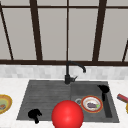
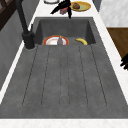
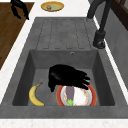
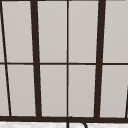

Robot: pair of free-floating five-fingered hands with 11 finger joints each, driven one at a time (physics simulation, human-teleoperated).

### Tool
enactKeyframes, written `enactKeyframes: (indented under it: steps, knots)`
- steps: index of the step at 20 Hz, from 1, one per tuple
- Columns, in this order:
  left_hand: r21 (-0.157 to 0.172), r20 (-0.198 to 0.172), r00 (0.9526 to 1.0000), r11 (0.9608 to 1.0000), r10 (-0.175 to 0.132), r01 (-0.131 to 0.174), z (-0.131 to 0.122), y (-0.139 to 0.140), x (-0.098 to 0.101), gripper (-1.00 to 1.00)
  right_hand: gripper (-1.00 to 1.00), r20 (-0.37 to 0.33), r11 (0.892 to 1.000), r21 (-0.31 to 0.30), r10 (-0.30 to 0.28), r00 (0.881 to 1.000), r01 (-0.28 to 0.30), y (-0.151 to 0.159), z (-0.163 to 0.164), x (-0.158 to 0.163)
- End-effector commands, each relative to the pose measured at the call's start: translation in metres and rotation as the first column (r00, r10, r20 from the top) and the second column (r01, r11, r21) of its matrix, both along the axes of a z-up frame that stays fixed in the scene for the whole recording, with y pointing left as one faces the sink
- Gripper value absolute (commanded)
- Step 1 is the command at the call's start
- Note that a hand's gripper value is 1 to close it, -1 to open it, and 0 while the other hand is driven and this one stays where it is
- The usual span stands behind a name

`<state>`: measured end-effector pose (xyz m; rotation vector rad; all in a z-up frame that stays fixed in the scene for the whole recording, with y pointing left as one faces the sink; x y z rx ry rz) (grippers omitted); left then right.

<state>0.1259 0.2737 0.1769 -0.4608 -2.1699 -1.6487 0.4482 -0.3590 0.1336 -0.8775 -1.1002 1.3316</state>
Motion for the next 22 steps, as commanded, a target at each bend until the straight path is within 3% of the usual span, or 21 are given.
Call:
enactKeyframes:
  steps: [1, 5, 11, 17, 22]
  knots:
    - [0.000, 0.000, 1.0000, 1.0000, 0.000, 0.000, 0.000, 0.000, 0.000, 0.00, -1.00, 0.000, 0.993, 0.000, -0.121, 0.993, 0.121, -0.005, 0.006, 0.000]
    - [0.000, 0.000, 1.0000, 1.0000, 0.000, 0.000, 0.000, 0.000, 0.000, 0.00, -1.00, -0.005, 0.977, -0.026, -0.214, 0.977, 0.213, -0.010, 0.012, 0.000]
    - [0.000, 0.000, 1.0000, 1.0000, 0.000, 0.000, 0.000, 0.000, 0.000, 0.00, -1.00, -0.010, 0.940, -0.064, -0.336, 0.942, 0.335, -0.021, 0.021, 0.000]
    - [0.000, 0.000, 1.0000, 1.0000, 0.000, 0.000, 0.000, 0.000, 0.000, 0.00, -1.00, -0.011, 0.903, -0.090, -0.423, 0.906, 0.420, -0.040, 0.026, 0.000]
    - [0.000, 0.000, 1.0000, 1.0000, 0.000, 0.000, 0.000, 0.000, 0.000, 0.00, -1.00, -0.012, 0.878, -0.104, -0.470, 0.882, 0.467, -0.061, 0.025, 0.001]
